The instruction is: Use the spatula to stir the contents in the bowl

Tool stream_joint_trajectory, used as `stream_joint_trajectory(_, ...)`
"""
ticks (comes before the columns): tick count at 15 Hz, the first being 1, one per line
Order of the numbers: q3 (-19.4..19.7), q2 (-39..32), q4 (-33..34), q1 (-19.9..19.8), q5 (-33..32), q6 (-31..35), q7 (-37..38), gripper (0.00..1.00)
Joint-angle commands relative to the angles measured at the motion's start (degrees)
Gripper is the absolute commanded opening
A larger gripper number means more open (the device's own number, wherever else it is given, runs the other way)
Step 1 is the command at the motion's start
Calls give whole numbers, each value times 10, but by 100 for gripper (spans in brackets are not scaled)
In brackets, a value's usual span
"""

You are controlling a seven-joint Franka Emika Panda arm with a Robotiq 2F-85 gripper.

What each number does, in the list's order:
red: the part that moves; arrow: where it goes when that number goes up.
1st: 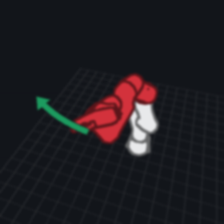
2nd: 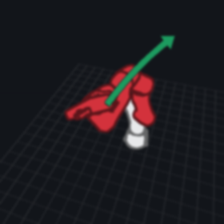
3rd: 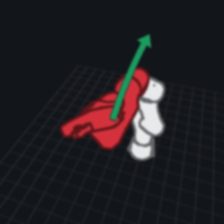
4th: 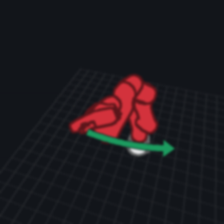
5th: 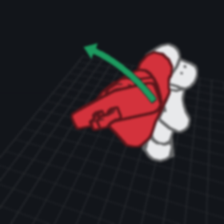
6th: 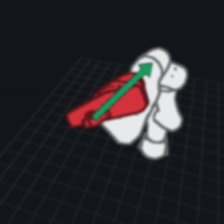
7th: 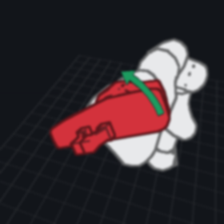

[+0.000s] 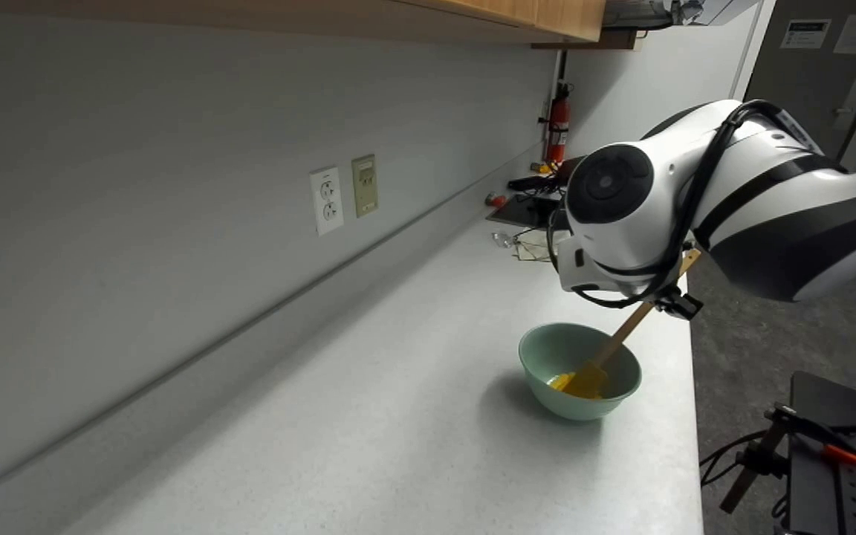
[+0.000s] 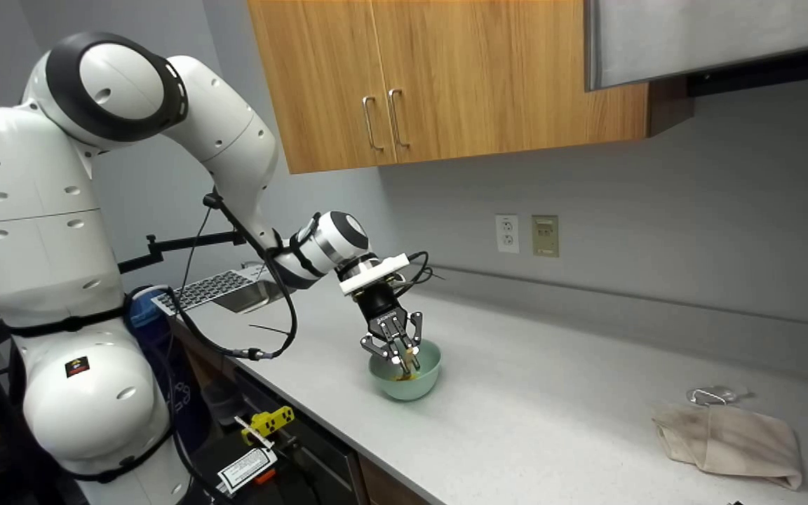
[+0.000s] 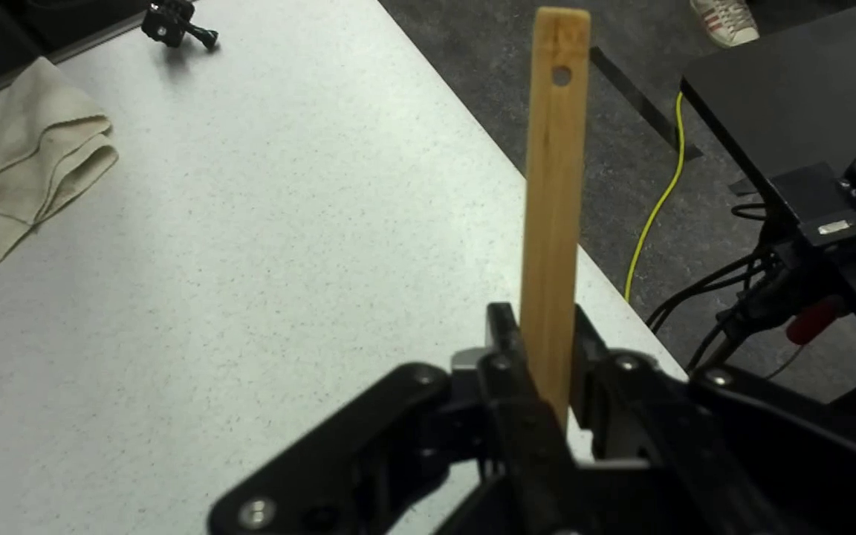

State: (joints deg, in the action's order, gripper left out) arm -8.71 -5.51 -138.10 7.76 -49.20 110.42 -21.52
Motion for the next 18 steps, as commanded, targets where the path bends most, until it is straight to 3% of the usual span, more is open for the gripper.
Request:
stream_joint_trajectory(1,-8,-7,11,8,0,-4,-6,4)
stream_joint_trajectory(8,-7,-11,10,8,-40,-23,10,4)
stream_joint_trajectory(12,-7,-21,11,9,-82,-67,16,4)
stream_joint_trajectory(18,-14,-16,29,6,-44,-50,5,4)
